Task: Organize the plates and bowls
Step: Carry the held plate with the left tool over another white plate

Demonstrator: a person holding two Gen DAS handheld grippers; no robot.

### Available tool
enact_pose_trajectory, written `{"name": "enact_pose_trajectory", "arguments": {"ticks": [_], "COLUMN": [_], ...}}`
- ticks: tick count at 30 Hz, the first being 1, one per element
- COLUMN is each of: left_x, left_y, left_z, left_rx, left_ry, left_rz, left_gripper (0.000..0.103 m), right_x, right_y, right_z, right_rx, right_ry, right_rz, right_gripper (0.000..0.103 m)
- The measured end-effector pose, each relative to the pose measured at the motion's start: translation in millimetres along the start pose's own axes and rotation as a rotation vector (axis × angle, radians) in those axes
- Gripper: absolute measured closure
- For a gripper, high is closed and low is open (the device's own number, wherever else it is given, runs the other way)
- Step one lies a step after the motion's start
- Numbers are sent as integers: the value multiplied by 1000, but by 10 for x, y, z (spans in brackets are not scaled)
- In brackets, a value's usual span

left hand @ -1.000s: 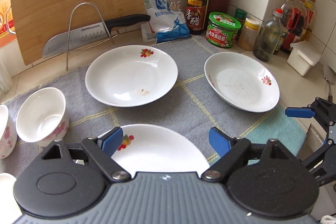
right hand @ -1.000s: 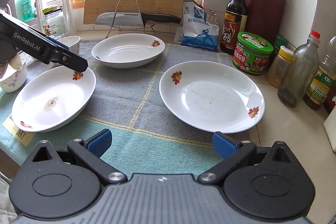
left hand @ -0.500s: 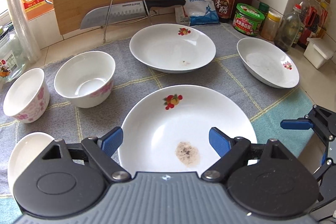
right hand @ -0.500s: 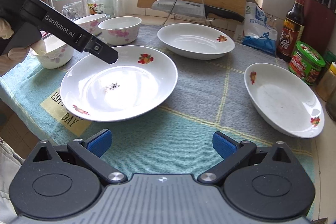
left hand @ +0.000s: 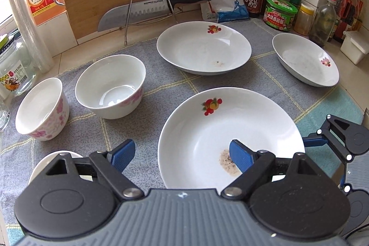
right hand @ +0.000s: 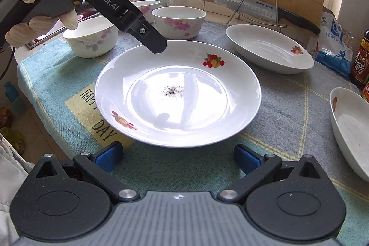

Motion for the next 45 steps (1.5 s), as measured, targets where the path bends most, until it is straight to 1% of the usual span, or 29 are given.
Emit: {"name": "enact_pose_trajectory", "arguments": {"ticks": [8,17,28,31,33,35,38,45], "left_x": [119,280,453,492,518,543,564,604], "left_y": [26,-11,-6,-13,-12,-14,-15,18], "left_z": [99,204,269,265,264,265,279,344], "left_rx": [50,132,166,177,185,193,207,225], "left_ry": [21,56,120,141,155,176,189,209], "left_rz": [-23,-45,-111,-138,-159,-185,-214,-256], "left_gripper": [14,14,15,17,23,26,27,36], "right_x": [39,66,87,89,89,92,93,96], "right_y": [-17,-10,-15,-11,-8,-6,-11,-11], "right_z": [17,43,76,85,90,92,88,83], "right_rx": [-14,-5,-1,0,1,1,1,0], "right_ry": [-63,-60,-58,-53,-51,-50,-49,-52], "right_rz": [13,5,1,0,-1,-1,0,0], "right_gripper": [0,0,0,0,0,0,0,0]}}
Point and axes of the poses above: each gripper's, at about its wrist camera, not at the fingertips, and x roughly the way its jaws point, y to its left, z to its top, the point moved 5 cm from there along x, roughly the way its jaws point, and after that the axes turned 13 degrees about y, right-handed, at the moved point
